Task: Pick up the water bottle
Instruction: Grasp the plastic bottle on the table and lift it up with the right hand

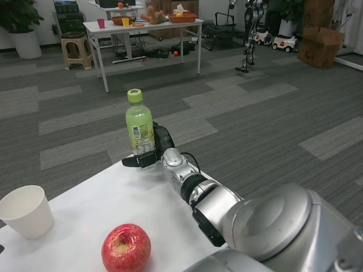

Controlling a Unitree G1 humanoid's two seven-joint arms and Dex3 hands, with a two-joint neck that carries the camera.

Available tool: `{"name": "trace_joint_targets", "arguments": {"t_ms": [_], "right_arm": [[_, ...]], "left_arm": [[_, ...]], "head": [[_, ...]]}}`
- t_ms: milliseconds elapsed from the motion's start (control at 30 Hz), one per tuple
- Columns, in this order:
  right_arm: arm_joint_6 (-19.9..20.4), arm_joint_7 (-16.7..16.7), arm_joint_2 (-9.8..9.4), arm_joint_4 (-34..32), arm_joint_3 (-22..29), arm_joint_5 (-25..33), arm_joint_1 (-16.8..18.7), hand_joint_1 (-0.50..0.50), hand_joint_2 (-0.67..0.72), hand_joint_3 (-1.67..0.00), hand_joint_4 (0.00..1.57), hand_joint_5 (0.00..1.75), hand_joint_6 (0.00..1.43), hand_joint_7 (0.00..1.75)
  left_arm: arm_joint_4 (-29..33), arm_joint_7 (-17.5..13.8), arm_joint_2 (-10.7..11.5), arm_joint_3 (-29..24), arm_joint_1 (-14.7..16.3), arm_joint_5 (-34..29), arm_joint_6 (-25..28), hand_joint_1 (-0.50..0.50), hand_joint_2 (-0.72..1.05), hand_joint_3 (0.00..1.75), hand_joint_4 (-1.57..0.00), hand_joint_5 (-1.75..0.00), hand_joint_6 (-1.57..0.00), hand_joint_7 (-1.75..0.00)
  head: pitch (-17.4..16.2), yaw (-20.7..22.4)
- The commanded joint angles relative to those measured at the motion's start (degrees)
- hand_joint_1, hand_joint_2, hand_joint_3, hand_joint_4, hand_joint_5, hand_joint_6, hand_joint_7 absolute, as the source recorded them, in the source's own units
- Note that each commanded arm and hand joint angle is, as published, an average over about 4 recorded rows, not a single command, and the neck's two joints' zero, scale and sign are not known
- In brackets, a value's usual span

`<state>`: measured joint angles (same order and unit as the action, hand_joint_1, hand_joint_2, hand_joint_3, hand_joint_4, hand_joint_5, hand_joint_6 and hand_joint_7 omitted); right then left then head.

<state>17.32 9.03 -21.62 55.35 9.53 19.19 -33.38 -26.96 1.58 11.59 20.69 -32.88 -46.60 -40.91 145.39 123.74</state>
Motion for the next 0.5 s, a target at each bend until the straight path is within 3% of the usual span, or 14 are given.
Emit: {"name": "trace_joint_targets", "arguments": {"t_ms": [33, 200, 500], "right_arm": [[0.79, -0.15, 0.13, -2.88, 0.49, 1.33, 0.55, 0.4, 0.28, -1.13, 0.68, 1.07, 0.76, 1.64], [0.72, -0.7, -0.11, -6.88, 0.49, 3.02, 1.89, 0.38, 0.23, -1.19, 0.85, 1.19, 0.72, 1.61], [0.35, -1.03, -0.31, -14.96, 0.27, 5.2, 5.03, 0.38, 0.22, -1.19, 0.86, 1.26, 0.69, 1.61]], "left_arm": [[-0.11, 0.35, 0.18, -0.56, 0.27, -0.03, -0.49, -0.5, -0.72, 0.09, 0.0, 0.0, 0.0, 0.0], [-0.11, 0.35, 0.18, -0.56, 0.27, -0.03, -0.49, -0.5, -0.72, 0.09, 0.0, 0.0, 0.0, 0.0], [-0.11, 0.35, 0.09, -0.56, 0.4, -0.07, -0.49, -0.5, -0.72, 0.09, 0.0, 0.0, 0.0, 0.0]], "head": [[0.12, 0.58], [0.45, 2.69], [0.98, 6.86]]}}
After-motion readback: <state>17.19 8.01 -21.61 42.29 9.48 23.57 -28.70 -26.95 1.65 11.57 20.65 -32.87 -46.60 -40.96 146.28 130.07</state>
